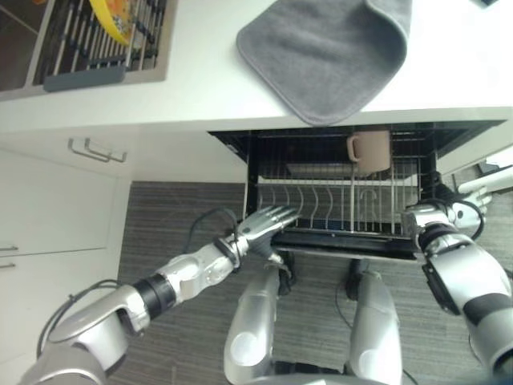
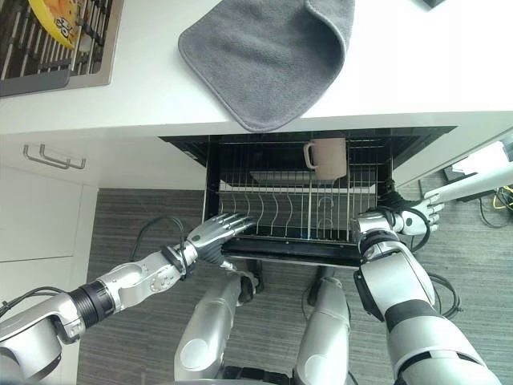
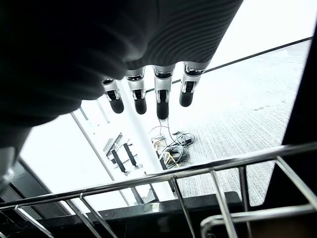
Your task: Place the dishes in the dishwasher.
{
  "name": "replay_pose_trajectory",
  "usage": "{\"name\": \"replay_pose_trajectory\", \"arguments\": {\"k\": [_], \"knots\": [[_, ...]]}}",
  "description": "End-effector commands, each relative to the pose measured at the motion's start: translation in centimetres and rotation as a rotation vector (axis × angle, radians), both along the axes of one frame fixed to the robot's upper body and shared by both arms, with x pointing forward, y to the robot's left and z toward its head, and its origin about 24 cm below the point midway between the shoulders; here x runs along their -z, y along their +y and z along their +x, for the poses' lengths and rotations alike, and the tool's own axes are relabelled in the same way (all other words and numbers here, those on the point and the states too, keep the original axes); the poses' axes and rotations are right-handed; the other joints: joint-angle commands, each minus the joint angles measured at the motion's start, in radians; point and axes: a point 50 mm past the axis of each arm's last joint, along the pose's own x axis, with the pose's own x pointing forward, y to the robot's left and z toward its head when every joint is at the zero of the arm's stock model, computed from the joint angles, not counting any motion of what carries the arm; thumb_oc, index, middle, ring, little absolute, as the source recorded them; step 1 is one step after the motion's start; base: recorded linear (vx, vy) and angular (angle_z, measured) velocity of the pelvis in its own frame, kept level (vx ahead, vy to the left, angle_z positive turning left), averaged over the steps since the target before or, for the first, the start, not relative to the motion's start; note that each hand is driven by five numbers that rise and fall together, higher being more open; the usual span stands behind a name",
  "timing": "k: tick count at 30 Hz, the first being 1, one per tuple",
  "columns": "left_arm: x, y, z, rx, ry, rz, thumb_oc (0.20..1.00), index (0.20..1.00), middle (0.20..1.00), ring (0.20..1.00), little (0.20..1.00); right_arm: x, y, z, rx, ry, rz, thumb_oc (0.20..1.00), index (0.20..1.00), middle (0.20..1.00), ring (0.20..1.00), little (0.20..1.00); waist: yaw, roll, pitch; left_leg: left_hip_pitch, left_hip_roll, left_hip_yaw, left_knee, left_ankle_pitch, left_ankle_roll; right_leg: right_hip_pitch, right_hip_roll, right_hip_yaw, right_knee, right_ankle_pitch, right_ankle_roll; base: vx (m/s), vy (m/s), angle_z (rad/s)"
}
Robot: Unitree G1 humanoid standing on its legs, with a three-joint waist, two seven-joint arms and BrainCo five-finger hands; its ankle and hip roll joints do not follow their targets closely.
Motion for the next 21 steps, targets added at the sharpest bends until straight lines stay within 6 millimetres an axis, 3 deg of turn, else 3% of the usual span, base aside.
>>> {"name": "replay_pose_trajectory", "arguments": {"k": [1,9,14,17,19,21], "knots": [[-0.8,-1.2,-0.9,0.07,-0.034,-0.059,1.0,1.0,1.0,1.0,1.0,-0.8,-0.6,0.0,0.031,-0.084,-0.014,1.0,1.0,1.0,1.0,1.0,0.018,0.0,-0.011,0.023,-0.001,0.012,-0.014,-0.008,0.01,0.025,-0.005,-0.041,-0.039,0.066,0.011,0.0,0.0,0.0],[-1.3,-1.6,-0.5,0.059,-0.029,-0.05,1.0,1.0,1.0,1.0,1.0,0.3,2.5,1.0,-0.021,-0.269,0.207,1.0,1.0,1.0,1.0,1.0,0.017,-0.011,-0.011,0.025,0.001,0.013,-0.006,-0.014,0.016,0.029,0.002,-0.036,-0.034,0.062,0.004,0.0,0.0,0.0],[-1.3,-1.6,-0.4,0.042,-0.025,-0.044,1.0,1.0,1.0,1.0,1.0,-0.1,4.3,1.8,-0.097,-0.393,0.24,1.0,1.0,1.0,1.0,1.0,0.012,-0.019,-0.011,0.035,0.004,0.017,-0.013,-0.011,0.017,0.038,0.006,-0.033,-0.045,0.067,0.003,0.0,0.0,0.0],[-1.0,-1.3,-0.3,0.004,-0.02,-0.034,1.0,1.0,1.0,1.0,1.0,-1.3,7.5,2.9,-0.224,-0.491,0.304,1.0,1.0,1.0,1.0,1.0,-0.001,-0.031,-0.011,0.058,0.009,0.023,-0.024,-0.007,0.012,0.059,0.014,-0.027,-0.061,0.07,0.0,-0.01,0.005,-0.06],[-1.0,-1.2,-0.3,-0.013,-0.015,-0.033,1.0,1.0,1.0,1.0,1.0,-1.3,8.7,3.0,-0.267,-0.506,0.354,1.0,1.0,1.0,1.0,1.0,-0.007,-0.037,-0.011,0.074,0.011,0.024,-0.03,-0.006,0.009,0.074,0.016,-0.026,-0.069,0.07,0.0,0.0,0.004,-0.18],[-0.7,-0.7,-0.1,-0.054,-0.005,-0.035,1.0,1.0,1.0,1.0,1.0,-0.7,11.0,3.1,-0.423,-0.517,0.478,1.0,1.0,1.0,1.0,1.0,-0.017,-0.05,-0.011,0.113,0.014,0.029,-0.042,-0.004,0.006,0.111,0.019,-0.025,-0.089,0.073,-0.002,0.01,-0.007,-0.12]]}}
